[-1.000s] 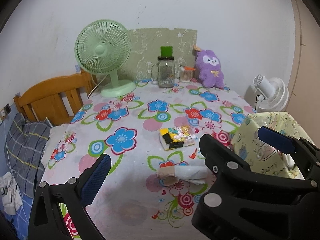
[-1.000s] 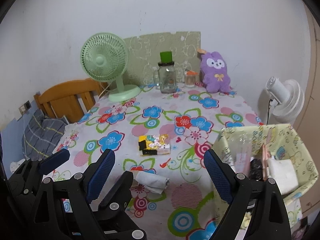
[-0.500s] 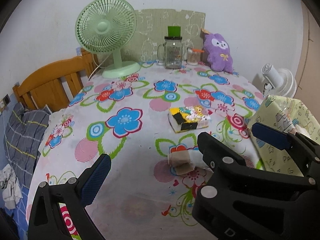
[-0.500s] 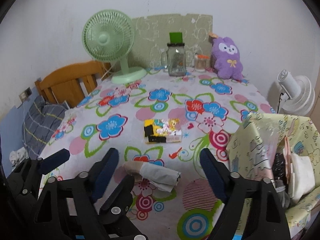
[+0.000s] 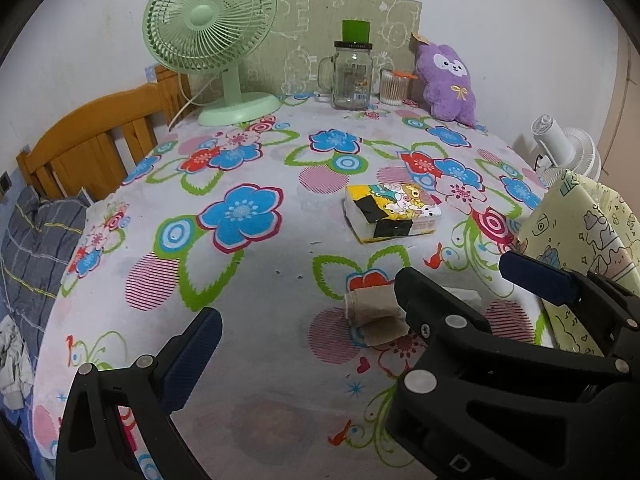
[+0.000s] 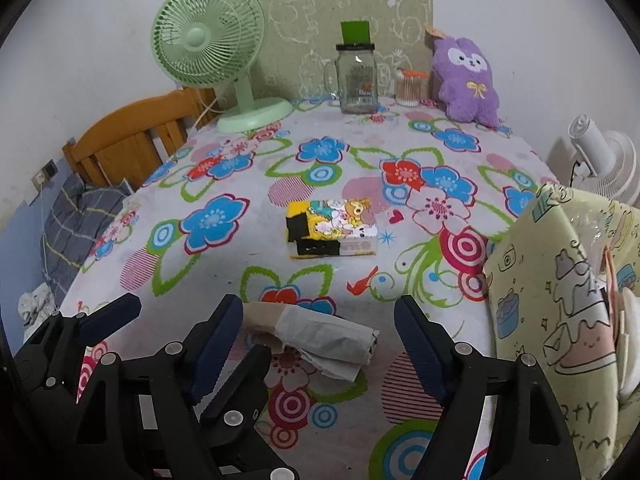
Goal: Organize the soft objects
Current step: 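Move the left tool to the white rolled cloth and close on it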
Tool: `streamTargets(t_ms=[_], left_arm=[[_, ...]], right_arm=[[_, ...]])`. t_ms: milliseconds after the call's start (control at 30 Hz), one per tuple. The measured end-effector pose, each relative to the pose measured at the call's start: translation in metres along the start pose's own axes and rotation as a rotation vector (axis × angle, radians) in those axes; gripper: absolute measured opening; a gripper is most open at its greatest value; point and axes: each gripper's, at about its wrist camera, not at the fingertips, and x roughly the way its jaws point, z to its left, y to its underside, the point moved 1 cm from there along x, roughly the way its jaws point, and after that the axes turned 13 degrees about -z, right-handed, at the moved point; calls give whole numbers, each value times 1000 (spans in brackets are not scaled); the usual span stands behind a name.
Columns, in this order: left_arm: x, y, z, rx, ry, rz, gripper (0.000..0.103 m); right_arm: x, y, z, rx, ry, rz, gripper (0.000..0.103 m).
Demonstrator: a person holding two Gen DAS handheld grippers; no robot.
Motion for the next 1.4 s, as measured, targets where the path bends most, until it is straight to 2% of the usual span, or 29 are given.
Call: streamTargets(t_ms=[367,600,767,933,1000,1033,1233,1400], left_arm=[[17,-1,-12,-14,43,16,101],[33,0,-15,-27,81,38,91],[39,3,-19,-37,107,44,77],[37,3,-23,-22,119,26,53],[37,3,-22,-28,117,26,50],[37,3,-21,-33,118,25,44],[35,2,-15,-65,135,15,25],[33,0,-7,-69,108,10,23]], right_arm=[[14,-2,-14,-5,22,11,81],[26,1,-24,48,42,34,81],[35,2,-28,63,51,49,81],[41,5,-31,83,43,68,81],[42,5,-30,79,43,65,81],[42,5,-29,78,42,64,81],[41,2,-23,70,37,58,81],[39,0,-17,57,42,48,81]])
